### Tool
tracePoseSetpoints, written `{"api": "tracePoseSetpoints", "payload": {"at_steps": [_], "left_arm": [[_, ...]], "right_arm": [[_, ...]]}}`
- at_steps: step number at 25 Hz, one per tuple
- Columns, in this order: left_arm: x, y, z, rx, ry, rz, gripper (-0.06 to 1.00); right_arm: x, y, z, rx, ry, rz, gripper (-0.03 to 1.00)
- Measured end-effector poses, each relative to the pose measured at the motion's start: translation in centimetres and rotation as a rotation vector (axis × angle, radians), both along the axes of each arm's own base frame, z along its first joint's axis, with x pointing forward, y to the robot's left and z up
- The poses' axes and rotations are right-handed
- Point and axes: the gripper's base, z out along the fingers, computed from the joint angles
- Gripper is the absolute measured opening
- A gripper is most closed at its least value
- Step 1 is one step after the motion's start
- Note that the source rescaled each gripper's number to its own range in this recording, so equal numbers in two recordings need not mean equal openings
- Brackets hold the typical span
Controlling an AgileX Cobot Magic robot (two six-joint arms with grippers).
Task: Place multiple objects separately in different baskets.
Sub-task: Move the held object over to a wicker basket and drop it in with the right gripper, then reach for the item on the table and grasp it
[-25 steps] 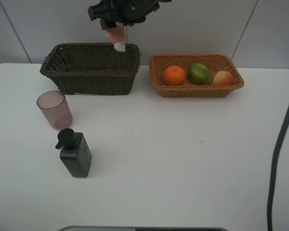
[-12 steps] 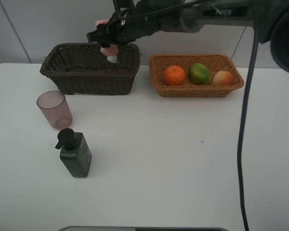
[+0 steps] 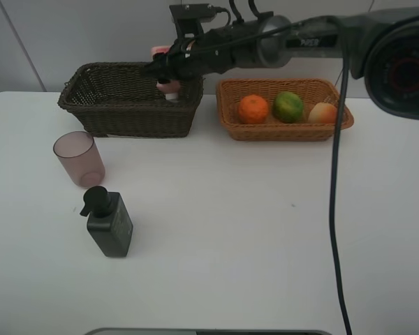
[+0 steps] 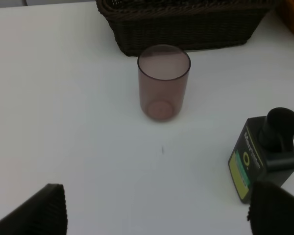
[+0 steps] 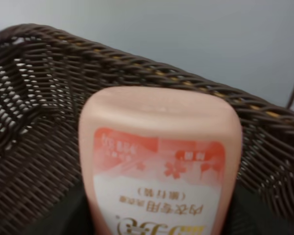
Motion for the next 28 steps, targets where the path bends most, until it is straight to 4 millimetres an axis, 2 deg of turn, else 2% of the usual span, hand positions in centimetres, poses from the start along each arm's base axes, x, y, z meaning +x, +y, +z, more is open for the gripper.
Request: {"api": "tracePoseSetpoints", "payload": {"at_steps": [11, 12, 16, 18, 21, 28], "left_arm": [[0.0, 0.0, 0.0, 0.000, 0.000, 0.000, 0.95], [0.0, 0.0, 0.0, 0.000, 0.000, 0.000, 0.95], [0.0, 0.0, 0.0, 0.000, 0.000, 0.000, 0.95], [0.0, 0.0, 0.0, 0.000, 0.000, 0.000, 0.95], [0.0, 0.0, 0.0, 0.000, 0.000, 0.000, 0.95], [0.0, 0.0, 0.0, 0.000, 0.000, 0.000, 0.95]], "right_arm": [[0.1, -0.1, -1.6, -0.007, 0.038, -0.010, 0.02], [0.1, -0.1, -1.6, -0.002, 0.042, -0.013, 0.07], [0.1, 0.0, -1.5, 0.007, 0.037, -0.014, 0.57], [0.1, 0.0, -1.5, 0.007, 0.037, -0.014, 0.71], [0.0, -0.1, -0.8, 0.001, 0.047, -0.016, 0.77], [-1.7, -1.4, 3.5, -0.070, 0.174, -0.036, 0.79]]}}
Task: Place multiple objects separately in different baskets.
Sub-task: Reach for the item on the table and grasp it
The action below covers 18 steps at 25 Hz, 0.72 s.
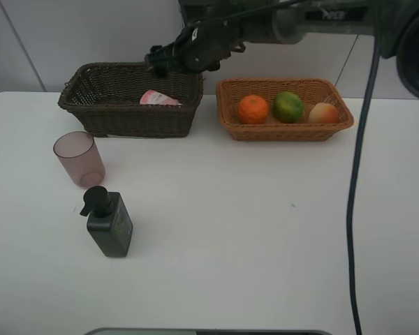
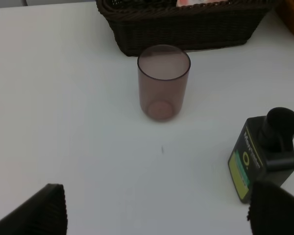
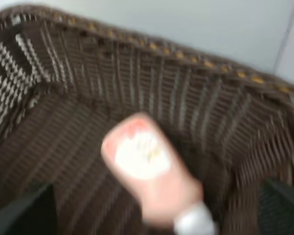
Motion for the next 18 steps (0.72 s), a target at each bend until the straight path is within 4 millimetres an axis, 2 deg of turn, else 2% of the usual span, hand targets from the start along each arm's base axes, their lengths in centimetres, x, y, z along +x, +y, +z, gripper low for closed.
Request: {"api": "tracePoseSetpoints", "payload": {"at_steps": [7, 10, 15, 18], "left_arm": [[0.0, 0.0, 0.0, 0.000, 0.000, 0.000, 0.95], [0.0, 0.0, 0.0, 0.000, 0.000, 0.000, 0.95], [0.0, 0.0, 0.0, 0.000, 0.000, 0.000, 0.95], [0.0, 0.0, 0.0, 0.000, 0.000, 0.000, 0.95]], "right_arm": [[-3.3, -2.8, 1.6, -0.223, 0.344, -0.026, 0.79], [-4.0, -4.5, 2.0, -0.279, 0.475, -0.056, 0.79], [-4.2, -8.3, 3.3, -0.279, 0.551, -0.175, 0.80], [-5.2, -11.1, 4.1, -0.260, 0.560, -0.231, 0.80]]}}
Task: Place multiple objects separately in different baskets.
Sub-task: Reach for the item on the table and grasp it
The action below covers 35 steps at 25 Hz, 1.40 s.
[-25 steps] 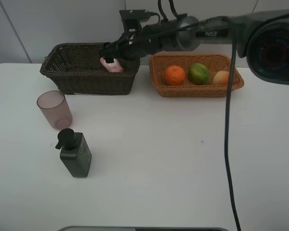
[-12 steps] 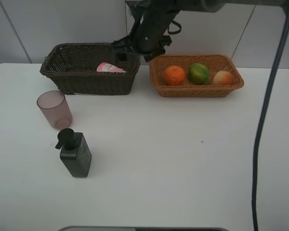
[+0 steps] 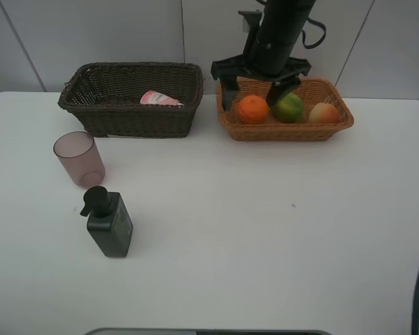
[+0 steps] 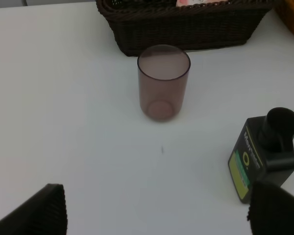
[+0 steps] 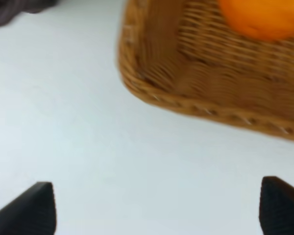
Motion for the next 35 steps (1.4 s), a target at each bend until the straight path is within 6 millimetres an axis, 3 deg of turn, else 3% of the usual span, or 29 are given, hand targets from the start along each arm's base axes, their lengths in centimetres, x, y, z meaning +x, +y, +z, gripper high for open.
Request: {"api": "tracePoseSetpoints", "payload": {"at_steps": [5, 9, 14, 19, 26, 32, 35], "left_arm": [[0.0, 0.0, 0.0, 0.000, 0.000, 0.000, 0.95], [0.0, 0.0, 0.0, 0.000, 0.000, 0.000, 0.95], [0.0, 0.0, 0.0, 0.000, 0.000, 0.000, 0.95], [0.0, 0.0, 0.0, 0.000, 0.000, 0.000, 0.95], [0.0, 0.0, 0.0, 0.000, 0.000, 0.000, 0.95], [0.0, 0.0, 0.0, 0.000, 0.000, 0.000, 0.95], [0.0, 0.0, 0.0, 0.000, 0.000, 0.000, 0.95]], "right_arm": [[-2.8, -5.8, 0.2, -0.004, 0.011, -0.108, 0.80], [-6.1, -10.5, 0.9, 0.001, -0.008, -0.203, 0.80], [-11.4, -14.8, 2.7, -0.014, -0.088, -0.282, 0.80], [-17.0, -16.3, 5.2, -0.001, -0.218, -0.291, 0.80], [-25.2, -16.8, 7.4, 0.079, -0.445, -0.241, 0.80], [-32.2, -18.1, 7.6, 0.159, -0.665, -0.226, 0.80], [-34.8, -18.7, 7.2, 0.193, -0.763, -0.228, 0.80]]}}
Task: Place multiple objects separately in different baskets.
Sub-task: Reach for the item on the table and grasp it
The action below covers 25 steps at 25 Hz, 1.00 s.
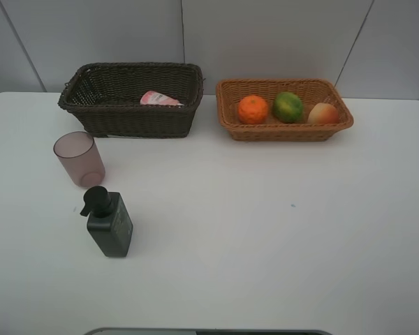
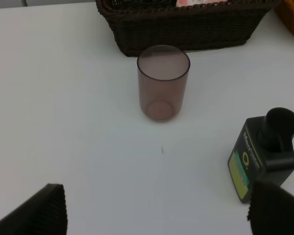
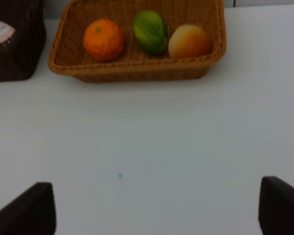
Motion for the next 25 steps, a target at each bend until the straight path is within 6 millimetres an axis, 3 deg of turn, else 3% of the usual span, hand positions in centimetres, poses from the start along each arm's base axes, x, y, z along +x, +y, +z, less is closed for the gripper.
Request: {"api": "tracePoseSetpoints", "payload": {"at_steps": [5, 9, 16, 25], "left_arm": [[0.0, 0.0, 0.0, 0.000, 0.000, 0.000, 0.95], [0.0, 0.0, 0.0, 0.000, 0.000, 0.000, 0.95], [0.0, 0.0, 0.0, 0.000, 0.000, 0.000, 0.95], [0.0, 0.0, 0.0, 0.000, 0.000, 0.000, 0.95]], "right_arm": [[-2.8, -0.6, -1.2, 0.027, -0.119, -0.001, 0.80], [-3.8, -0.9, -1.6, 0.038, -0.166, -0.001, 0.80], [-4.1, -0.9, -2.7, 0.031, -0.121, -0.005, 0.80], [-4.2, -1.0, -2.7, 0.024, -0.123, -0.042, 0.80]]}}
